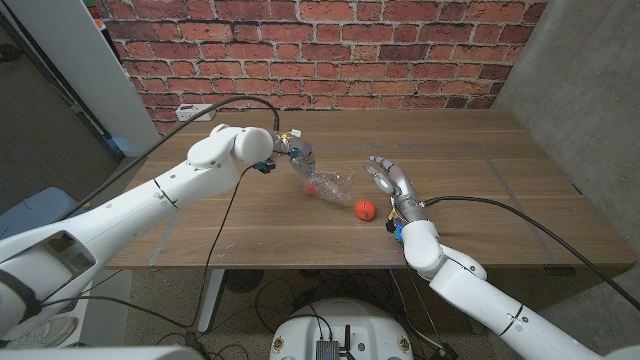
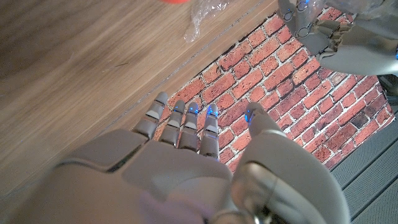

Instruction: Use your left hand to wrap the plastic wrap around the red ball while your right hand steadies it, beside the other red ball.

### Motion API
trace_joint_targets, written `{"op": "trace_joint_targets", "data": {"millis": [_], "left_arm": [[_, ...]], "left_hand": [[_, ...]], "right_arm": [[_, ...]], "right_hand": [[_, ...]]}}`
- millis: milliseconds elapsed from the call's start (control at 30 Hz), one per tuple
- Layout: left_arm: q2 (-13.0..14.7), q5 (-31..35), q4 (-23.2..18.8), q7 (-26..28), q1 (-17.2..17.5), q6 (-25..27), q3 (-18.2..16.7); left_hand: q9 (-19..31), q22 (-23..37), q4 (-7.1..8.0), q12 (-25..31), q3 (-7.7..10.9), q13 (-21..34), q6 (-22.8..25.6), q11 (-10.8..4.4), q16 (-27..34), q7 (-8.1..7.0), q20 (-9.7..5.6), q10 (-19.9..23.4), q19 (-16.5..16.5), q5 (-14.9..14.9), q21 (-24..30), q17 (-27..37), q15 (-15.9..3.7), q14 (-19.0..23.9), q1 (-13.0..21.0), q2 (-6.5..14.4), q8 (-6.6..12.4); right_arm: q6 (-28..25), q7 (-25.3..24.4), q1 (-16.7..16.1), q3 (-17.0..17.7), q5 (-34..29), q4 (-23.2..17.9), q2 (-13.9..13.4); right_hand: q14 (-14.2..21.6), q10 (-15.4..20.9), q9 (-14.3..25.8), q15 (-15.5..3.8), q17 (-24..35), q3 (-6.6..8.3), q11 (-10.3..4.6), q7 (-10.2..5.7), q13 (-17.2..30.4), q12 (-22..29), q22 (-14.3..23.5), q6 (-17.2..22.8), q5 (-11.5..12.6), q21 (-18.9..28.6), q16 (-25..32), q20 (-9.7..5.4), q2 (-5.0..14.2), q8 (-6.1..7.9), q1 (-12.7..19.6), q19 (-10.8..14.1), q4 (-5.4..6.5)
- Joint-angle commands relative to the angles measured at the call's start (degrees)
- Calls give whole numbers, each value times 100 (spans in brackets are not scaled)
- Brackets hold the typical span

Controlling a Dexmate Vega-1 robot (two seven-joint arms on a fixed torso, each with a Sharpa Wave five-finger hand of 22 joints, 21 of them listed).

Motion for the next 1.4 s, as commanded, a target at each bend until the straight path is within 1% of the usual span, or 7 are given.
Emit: {"op": "trace_joint_targets", "data": {"millis": [33,133,233,433,567,867,1400], "left_arm": [[-423,875,502,-135,-490,33,461],[-582,869,770,-79,-568,-16,475],[-725,852,1042,-2,-645,-74,509],[-948,715,1492,239,-750,-203,544],[-1091,590,1771,447,-818,-295,573],[-1310,257,2230,978,-892,-489,598],[-1442,788,2744,1694,-1067,-783,1175]], "left_hand": [[2,5,-37,-37,-6,28,623,-64,-25,516,-26,32,-6,-3,8,9,-234,-16,-29,-25,38],[-7,4,-37,-43,-4,33,628,-68,-25,508,-32,34,-9,-11,10,11,-236,-20,-46,-23,38],[-15,2,-41,-52,-2,38,622,-74,-28,503,-39,25,-5,-16,14,11,-242,-31,-56,-22,33],[-30,0,-47,-63,6,48,618,-73,-21,500,-51,26,6,-26,23,13,-251,-22,-75,-16,29],[-42,-2,-48,-64,11,55,621,-65,-20,498,-71,46,31,-34,37,14,-253,-22,-96,-10,28],[-64,-4,-62,-62,29,71,636,-74,-1,512,-92,101,76,-45,65,14,-270,27,-124,1,31],[-109,-10,-153,-82,32,97,650,-113,-16,475,-95,128,69,-65,77,-3,-292,30,-129,-79,26]], "right_arm": [[12,-133,-39,1,-302,37,45],[-184,-206,-5,-60,-501,2,81],[-404,-190,56,-114,-622,-18,113],[-611,48,156,-116,-582,-79,81],[-1179,401,372,-217,-589,-237,39],[-2207,1016,975,-585,-609,-290,0],[-2530,1013,1658,-1047,-814,202,260]], "right_hand": [[-134,-144,15,-43,-30,-12,-70,21,1,-69,4,57,27,-34,-94,32,-92,28,98,-47,-97],[-300,-372,24,-7,-69,-155,-116,42,-10,-129,-3,-82,-73,-69,-190,65,-312,-23,24,-98,-102],[-630,-751,32,6,-110,-299,-220,-76,-25,-188,-8,-440,-203,-160,-349,81,-500,-92,-29,-268,-93],[-932,-1102,31,104,-129,-469,-175,-100,-38,-194,-10,-841,-272,-269,-466,84,-695,-116,-142,-494,-52],[-1176,-1314,29,185,-131,-615,-129,-126,-47,-191,-9,-1032,-252,-378,-536,138,-835,-96,-292,-778,3],[-1424,-1430,29,234,-146,-636,-83,-73,-59,-173,-15,-900,-215,-449,-597,167,-827,-8,-260,-1012,-8],[-1868,-2002,27,228,-177,-613,-126,-155,-80,-206,-22,-1617,-193,-483,-623,90,-693,-126,-70,-1357,-21]]}}
